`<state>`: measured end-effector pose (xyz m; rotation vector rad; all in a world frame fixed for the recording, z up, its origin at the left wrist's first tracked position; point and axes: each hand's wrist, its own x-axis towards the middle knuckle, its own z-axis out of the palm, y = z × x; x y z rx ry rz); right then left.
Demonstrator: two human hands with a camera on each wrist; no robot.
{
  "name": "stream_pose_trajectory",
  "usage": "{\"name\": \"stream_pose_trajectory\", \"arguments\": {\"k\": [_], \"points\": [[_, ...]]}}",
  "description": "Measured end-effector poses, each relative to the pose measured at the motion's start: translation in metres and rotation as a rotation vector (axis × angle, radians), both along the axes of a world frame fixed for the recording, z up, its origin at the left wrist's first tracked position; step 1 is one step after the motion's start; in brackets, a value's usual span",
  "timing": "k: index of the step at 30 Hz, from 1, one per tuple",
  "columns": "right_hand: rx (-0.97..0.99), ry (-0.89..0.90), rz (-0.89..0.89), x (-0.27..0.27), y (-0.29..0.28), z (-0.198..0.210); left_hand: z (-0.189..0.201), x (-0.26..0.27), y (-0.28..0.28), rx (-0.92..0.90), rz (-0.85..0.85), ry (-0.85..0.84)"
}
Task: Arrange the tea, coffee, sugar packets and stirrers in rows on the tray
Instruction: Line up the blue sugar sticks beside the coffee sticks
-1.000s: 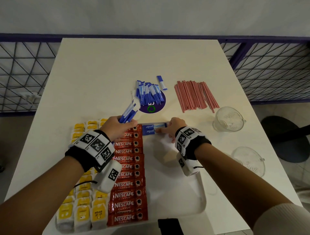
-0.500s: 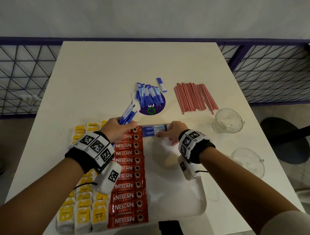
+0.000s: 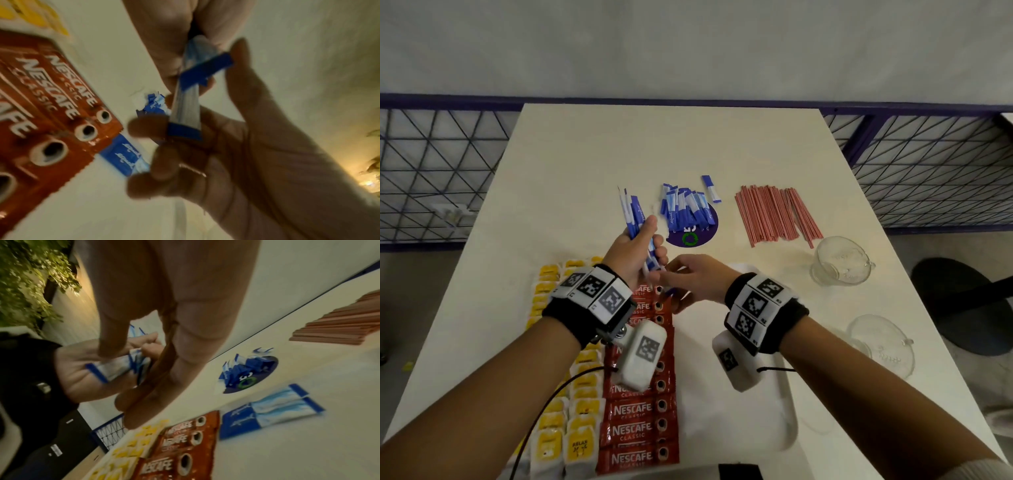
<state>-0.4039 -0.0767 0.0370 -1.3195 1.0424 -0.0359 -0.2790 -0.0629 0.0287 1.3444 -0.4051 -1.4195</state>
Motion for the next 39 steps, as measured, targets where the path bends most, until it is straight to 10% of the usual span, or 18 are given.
{"name": "stream_pose_trajectory", "arguments": {"k": [14, 24, 30, 39], "points": [[-0.045, -0.031, 0.044, -0.034, -0.014, 0.006, 0.005, 0.006, -0.006, -0.031, 0.326, 0.134], [-0.55, 0.145, 0.125, -0.06, -0.026, -0.005, 0.012, -0.006, 0.019, 0.337, -0.331, -0.193], [-0.658, 0.172, 0.195, -0.064, -0.028, -0.009, 0.014, -0.007, 0.017, 0.359, -0.356, -0.129], [-0.027, -0.091, -0.181, -0.063, -0.03, -0.016, 0.011, -0.005, 0.028, 0.305, -0.325, -0.447]]}}
